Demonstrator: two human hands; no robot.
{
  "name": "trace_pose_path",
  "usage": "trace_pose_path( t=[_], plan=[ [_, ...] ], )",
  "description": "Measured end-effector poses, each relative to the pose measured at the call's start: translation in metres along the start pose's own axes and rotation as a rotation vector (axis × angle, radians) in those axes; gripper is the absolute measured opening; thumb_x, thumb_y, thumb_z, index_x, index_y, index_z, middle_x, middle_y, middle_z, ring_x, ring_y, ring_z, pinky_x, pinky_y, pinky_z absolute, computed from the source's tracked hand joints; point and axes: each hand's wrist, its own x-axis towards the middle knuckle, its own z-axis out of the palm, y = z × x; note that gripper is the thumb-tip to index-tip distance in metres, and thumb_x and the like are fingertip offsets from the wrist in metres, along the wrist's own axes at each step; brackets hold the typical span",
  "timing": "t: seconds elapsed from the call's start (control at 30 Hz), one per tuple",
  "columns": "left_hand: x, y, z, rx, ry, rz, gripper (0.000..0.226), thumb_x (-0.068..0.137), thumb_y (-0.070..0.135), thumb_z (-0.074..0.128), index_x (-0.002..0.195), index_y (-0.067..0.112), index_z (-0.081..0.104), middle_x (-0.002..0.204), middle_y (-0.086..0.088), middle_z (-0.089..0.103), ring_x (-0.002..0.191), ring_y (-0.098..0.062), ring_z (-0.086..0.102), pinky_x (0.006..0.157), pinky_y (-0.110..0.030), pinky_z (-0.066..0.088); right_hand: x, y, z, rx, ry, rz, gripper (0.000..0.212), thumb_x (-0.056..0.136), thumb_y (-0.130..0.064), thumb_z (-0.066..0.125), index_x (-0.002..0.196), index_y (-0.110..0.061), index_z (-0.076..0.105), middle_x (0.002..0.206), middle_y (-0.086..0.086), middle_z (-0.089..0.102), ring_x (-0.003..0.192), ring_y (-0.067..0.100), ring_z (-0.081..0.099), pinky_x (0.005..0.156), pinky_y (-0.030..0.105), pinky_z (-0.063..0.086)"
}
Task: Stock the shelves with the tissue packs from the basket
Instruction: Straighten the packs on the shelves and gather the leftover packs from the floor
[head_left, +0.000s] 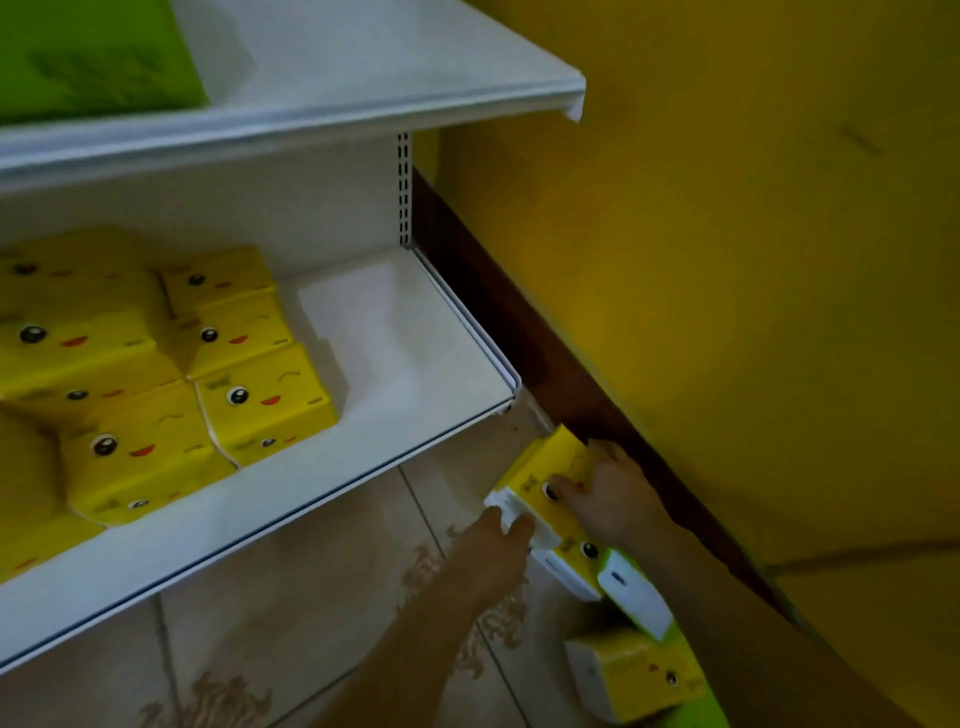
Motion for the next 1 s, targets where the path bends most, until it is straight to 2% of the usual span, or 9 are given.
trace_pose_path(
  t=[0.1, 0.2, 0.3, 0.43, 0.53, 0.63, 0.73, 0.83, 1.0],
  plan=[
    [0.018, 0.004, 0.019, -0.175, 0.08, -0.056, 0.048, 0.101, 0.045, 0.042, 0.136, 0.013, 0.042, 0.109, -0.007, 0.062, 0.095, -0.022, 0.062, 0.074, -0.029, 0.049, 0.011, 0.002, 0.007, 0.123, 0.051, -0.029, 0.059, 0.085, -0.053, 0.066, 0.125, -0.014, 0.048, 0.121, 0.008, 0.057, 0.114, 0.027, 0.054, 0.089, 0.038, 0.047],
    [0.017, 0.001, 0.021, -0.344, 0.246, -0.035, 0.025, 0.098, 0.043, 0.051, 0.111, 0.022, 0.045, 0.089, 0.007, 0.057, 0.077, -0.009, 0.059, 0.061, -0.025, 0.048, 0.007, -0.008, 0.011, 0.269, 0.099, -0.082, 0.036, 0.083, -0.045, 0.071, 0.093, -0.021, 0.047, 0.089, -0.002, 0.052, 0.085, 0.019, 0.055, 0.068, 0.032, 0.041],
    [0.011, -0.004, -0.006, -0.428, 0.461, 0.058, 0.021, 0.093, 0.039, 0.061, 0.104, 0.028, 0.047, 0.096, 0.007, 0.062, 0.085, -0.012, 0.063, 0.068, -0.031, 0.055, 0.001, -0.025, 0.013, 0.356, 0.199, -0.164, 0.034, 0.083, -0.038, 0.072, 0.098, -0.022, 0.046, 0.09, -0.004, 0.054, 0.082, 0.016, 0.055, 0.067, 0.034, 0.044],
    [0.003, -0.024, -0.046, -0.335, 0.511, 0.202, 0.018, 0.096, 0.042, 0.056, 0.106, 0.031, 0.047, 0.098, 0.011, 0.062, 0.089, -0.002, 0.06, 0.06, -0.016, 0.044, -0.005, -0.052, 0.023, 0.644, 0.335, -0.276, 0.033, 0.085, -0.032, 0.073, 0.11, -0.023, 0.053, 0.104, -0.014, 0.06, 0.093, 0.0, 0.058, 0.077, 0.026, 0.047],
    [-0.011, -0.041, -0.078, -0.249, 0.579, 0.264, 0.024, 0.097, 0.046, 0.051, 0.115, 0.032, 0.046, 0.105, 0.006, 0.062, 0.093, -0.011, 0.063, 0.075, -0.032, 0.052, -0.008, -0.083, 0.033, 0.752, 0.279, -0.395, 0.021, 0.086, -0.033, 0.071, 0.104, -0.03, 0.06, 0.105, -0.012, 0.065, 0.099, 0.006, 0.062, 0.081, 0.028, 0.049],
    [-0.044, -0.052, -0.112, -0.195, 0.711, 0.258, 0.031, 0.098, 0.042, 0.05, 0.124, 0.026, 0.045, 0.11, 0.002, 0.064, 0.097, -0.016, 0.064, 0.081, -0.035, 0.053, -0.021, -0.126, 0.041, 0.795, 0.118, -0.483, 0.032, 0.088, -0.025, 0.07, 0.117, -0.031, 0.059, 0.114, -0.01, 0.063, 0.102, 0.005, 0.06, 0.079, 0.024, 0.049],
    [-0.08, -0.062, -0.15, -0.071, 0.882, 0.247, 0.036, 0.098, 0.039, 0.051, 0.13, 0.024, 0.042, 0.105, 0.0, 0.067, 0.096, -0.024, 0.067, 0.078, -0.039, 0.053, -0.036, -0.175, 0.05, 0.732, 0.092, -0.556, 0.045, 0.086, -0.03, 0.069, 0.127, -0.031, 0.051, 0.124, -0.004, 0.056, 0.104, 0.002, 0.057, 0.078, 0.017, 0.049],
    [-0.104, -0.074, -0.193, 0.122, 0.986, 0.277, 0.047, 0.096, 0.042, 0.053, 0.136, 0.024, 0.035, 0.106, -0.004, 0.068, 0.093, -0.029, 0.067, 0.073, -0.044, 0.054, -0.042, -0.227, 0.063, 0.809, 0.061, -0.601, 0.051, 0.083, -0.038, 0.068, 0.13, -0.036, 0.047, 0.127, -0.004, 0.054, 0.109, 0.012, 0.059, 0.084, 0.042, 0.058],
    [-0.119, -0.09, -0.244, 0.933, 1.015, 0.067, 0.067, 0.09, 0.066, 0.045, 0.142, 0.025, 0.037, 0.135, -0.004, 0.049, 0.127, -0.029, 0.042, 0.098, -0.042, 0.039, -0.037, -0.297, 0.091, 0.843, 0.07, -0.552, 0.054, 0.072, -0.06, 0.056, 0.123, -0.045, 0.045, 0.125, -0.002, 0.055, 0.11, 0.023, 0.059, 0.088, 0.05, 0.055]
  ],
)
